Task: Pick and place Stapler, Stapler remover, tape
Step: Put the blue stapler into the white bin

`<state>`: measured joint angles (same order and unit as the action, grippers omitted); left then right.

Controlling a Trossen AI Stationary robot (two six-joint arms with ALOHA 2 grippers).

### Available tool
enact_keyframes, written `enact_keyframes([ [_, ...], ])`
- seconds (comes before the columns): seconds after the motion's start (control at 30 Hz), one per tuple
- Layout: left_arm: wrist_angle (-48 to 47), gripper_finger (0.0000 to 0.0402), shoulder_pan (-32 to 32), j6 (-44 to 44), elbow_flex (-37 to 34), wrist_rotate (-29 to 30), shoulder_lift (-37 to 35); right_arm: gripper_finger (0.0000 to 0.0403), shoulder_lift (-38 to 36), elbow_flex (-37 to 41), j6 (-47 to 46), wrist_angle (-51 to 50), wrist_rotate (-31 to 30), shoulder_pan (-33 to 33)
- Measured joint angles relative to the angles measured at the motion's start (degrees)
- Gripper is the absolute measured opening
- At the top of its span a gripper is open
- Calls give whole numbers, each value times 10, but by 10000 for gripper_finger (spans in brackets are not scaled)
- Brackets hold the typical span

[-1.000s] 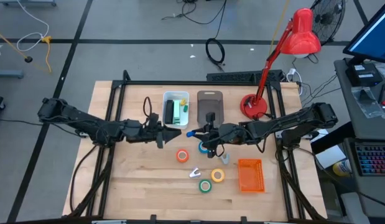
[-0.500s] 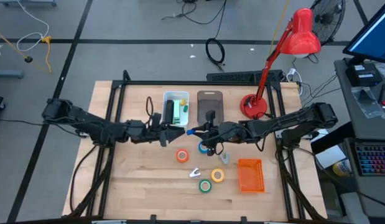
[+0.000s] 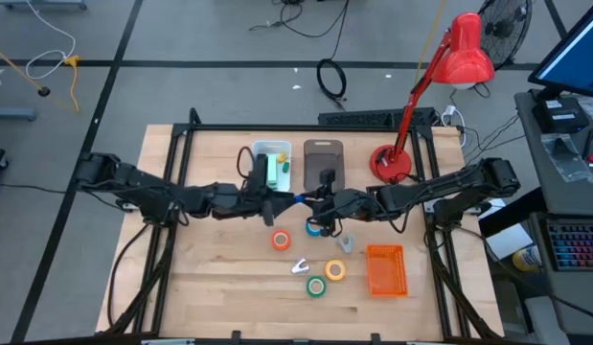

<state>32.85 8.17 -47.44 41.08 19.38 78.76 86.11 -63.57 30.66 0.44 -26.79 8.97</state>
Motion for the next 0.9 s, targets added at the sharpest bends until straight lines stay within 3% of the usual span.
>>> enact_keyframes([
  [0.47,-61,177,-25,-20,15,-15,8,50,-3,0,-11,-26,-17,7],
  [0.9,-61,182,-30,-43,15,-39,8,50,-4,0,-1,-23,-17,7],
])
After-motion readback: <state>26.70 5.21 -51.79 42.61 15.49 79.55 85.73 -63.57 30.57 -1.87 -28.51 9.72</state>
